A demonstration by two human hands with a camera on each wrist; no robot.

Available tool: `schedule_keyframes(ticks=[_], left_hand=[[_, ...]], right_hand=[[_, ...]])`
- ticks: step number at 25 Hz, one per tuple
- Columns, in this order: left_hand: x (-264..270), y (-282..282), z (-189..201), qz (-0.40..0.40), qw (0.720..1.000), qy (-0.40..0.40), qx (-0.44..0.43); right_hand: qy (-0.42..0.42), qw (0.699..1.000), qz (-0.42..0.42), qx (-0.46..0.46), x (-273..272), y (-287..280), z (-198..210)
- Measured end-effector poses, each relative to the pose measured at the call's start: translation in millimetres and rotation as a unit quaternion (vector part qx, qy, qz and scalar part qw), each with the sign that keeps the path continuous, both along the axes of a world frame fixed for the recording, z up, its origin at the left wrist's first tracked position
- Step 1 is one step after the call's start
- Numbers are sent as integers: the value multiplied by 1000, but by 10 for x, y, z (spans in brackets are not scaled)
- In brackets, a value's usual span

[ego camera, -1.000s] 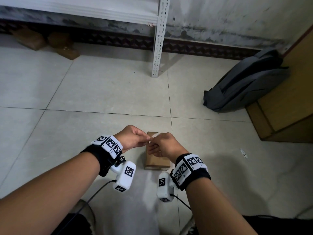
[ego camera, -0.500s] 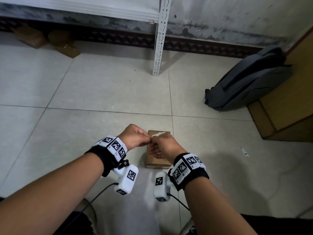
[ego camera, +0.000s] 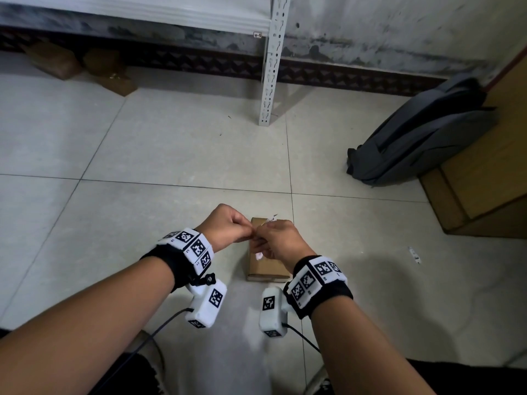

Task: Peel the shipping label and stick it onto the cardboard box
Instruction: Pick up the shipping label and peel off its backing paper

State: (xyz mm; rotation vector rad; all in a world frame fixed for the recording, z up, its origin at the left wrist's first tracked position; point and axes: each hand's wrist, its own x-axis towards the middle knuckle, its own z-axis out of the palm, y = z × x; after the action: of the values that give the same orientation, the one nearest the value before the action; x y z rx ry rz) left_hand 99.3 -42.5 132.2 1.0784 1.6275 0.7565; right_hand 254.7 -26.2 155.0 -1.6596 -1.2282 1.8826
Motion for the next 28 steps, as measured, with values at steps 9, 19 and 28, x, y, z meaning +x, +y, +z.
schedule_keyframes(ticks=[9,19,28], left_hand=[[28,-52,2,-24,997,42,59],[15,-67,14,-48,995,44,72],[-9,10,-52,13,997,-15,69]], right_hand=[[-4,999,-42,-5,16,7,-35],[-22,995,37,90,47,-12,-46],[-1,993,47,109,112,-8,-42]])
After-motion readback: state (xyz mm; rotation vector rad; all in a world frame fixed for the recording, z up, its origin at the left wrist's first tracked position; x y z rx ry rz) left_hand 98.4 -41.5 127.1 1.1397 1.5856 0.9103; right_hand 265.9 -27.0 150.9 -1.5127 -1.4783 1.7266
